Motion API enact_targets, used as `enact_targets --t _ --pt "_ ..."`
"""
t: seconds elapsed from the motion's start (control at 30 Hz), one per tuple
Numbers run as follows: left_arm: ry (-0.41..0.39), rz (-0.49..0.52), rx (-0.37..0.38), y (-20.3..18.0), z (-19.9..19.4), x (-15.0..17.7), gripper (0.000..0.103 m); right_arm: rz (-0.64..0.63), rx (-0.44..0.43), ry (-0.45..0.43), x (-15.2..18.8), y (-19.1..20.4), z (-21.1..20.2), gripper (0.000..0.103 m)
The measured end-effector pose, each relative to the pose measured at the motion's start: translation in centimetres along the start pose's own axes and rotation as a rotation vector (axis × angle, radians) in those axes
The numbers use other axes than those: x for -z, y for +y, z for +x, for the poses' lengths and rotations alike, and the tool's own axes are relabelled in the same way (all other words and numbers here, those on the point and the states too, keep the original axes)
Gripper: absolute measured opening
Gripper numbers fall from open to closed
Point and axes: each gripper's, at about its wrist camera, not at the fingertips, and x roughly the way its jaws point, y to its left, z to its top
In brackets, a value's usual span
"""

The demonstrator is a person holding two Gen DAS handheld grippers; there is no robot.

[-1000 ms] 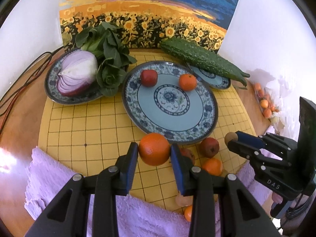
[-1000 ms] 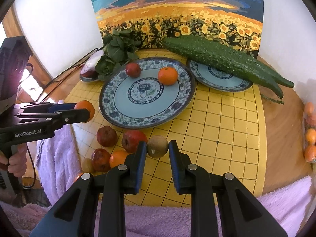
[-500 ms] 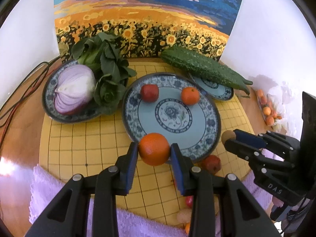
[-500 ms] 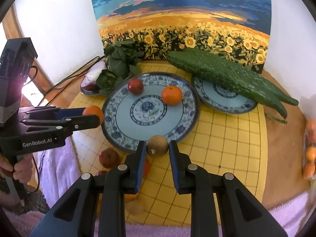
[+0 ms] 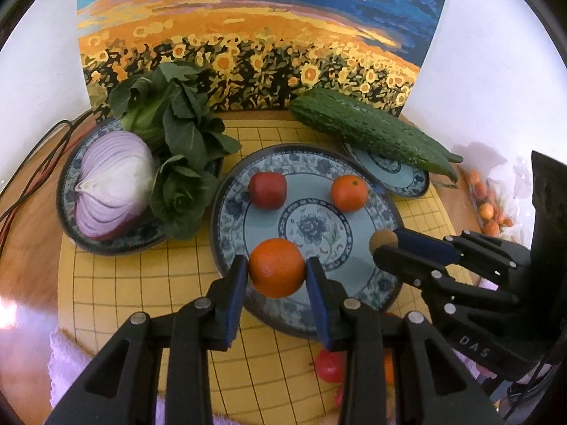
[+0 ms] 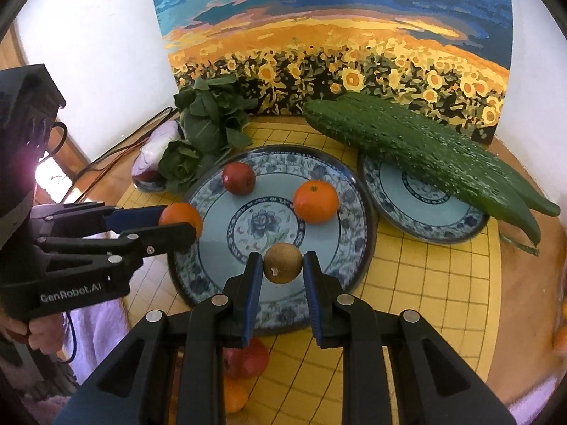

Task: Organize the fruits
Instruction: 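Carry the kiwi and orange onto the large blue-and-white plate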

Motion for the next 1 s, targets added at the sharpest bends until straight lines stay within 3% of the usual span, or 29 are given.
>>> enact_targets --t 0.37,1.0 --pt "0.015 -0.001 0.007 0.2 2.4 -1.3 0.035 0.029 -0.007 0.026 -1.0 -1.3 2.9 0.025" --pt "-0.032 0.025 0.011 -0.1 3.4 -2.8 0.035 -0.003 -0.013 0.008 -2.5 -1.2 4.3 0.025"
